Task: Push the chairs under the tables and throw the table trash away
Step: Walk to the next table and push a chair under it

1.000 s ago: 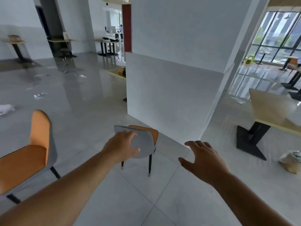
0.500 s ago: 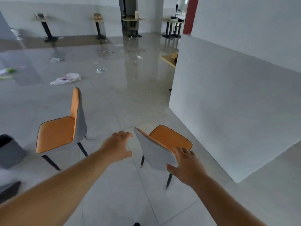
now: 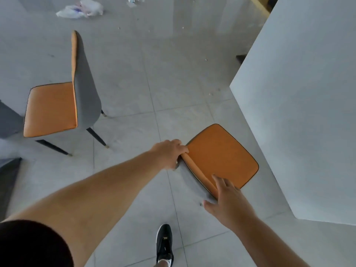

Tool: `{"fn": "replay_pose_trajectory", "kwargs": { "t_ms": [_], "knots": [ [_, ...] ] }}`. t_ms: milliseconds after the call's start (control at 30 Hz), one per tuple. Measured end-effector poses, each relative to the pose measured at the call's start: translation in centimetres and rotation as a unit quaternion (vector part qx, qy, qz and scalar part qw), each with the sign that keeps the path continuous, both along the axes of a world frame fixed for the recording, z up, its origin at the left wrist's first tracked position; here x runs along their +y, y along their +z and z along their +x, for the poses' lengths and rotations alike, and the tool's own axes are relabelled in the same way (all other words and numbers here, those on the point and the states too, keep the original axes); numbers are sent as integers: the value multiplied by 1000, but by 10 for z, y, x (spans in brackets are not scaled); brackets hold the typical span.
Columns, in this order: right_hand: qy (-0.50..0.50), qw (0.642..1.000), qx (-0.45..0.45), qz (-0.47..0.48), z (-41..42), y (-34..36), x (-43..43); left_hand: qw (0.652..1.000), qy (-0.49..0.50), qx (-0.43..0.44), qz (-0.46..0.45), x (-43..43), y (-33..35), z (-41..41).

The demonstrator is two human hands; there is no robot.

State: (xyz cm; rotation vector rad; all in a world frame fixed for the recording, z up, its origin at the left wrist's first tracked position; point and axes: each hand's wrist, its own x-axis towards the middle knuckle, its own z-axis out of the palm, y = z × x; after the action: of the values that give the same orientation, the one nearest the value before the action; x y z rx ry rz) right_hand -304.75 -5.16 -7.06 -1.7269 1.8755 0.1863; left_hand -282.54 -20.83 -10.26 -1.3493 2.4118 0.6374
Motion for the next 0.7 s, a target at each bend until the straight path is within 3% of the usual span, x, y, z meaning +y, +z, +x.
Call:
{"fn": "replay_pose_trajectory", "kwargs": {
  "t_ms": [100, 367, 567, 700],
  "knots": [
    [37, 998, 44, 38, 4, -16, -17, 997, 20, 73, -1, -9, -17, 0],
    [145, 982, 81, 87, 6, -17, -26, 998, 22, 41, -44, 19, -19, 14],
    [322, 943, 73, 38, 4, -15, -23, 988, 151, 24, -36, 99, -15, 47],
    [424, 904, 47, 11, 10, -19, -30, 956, 294, -2, -10, 166, -11, 59]
  ]
}}
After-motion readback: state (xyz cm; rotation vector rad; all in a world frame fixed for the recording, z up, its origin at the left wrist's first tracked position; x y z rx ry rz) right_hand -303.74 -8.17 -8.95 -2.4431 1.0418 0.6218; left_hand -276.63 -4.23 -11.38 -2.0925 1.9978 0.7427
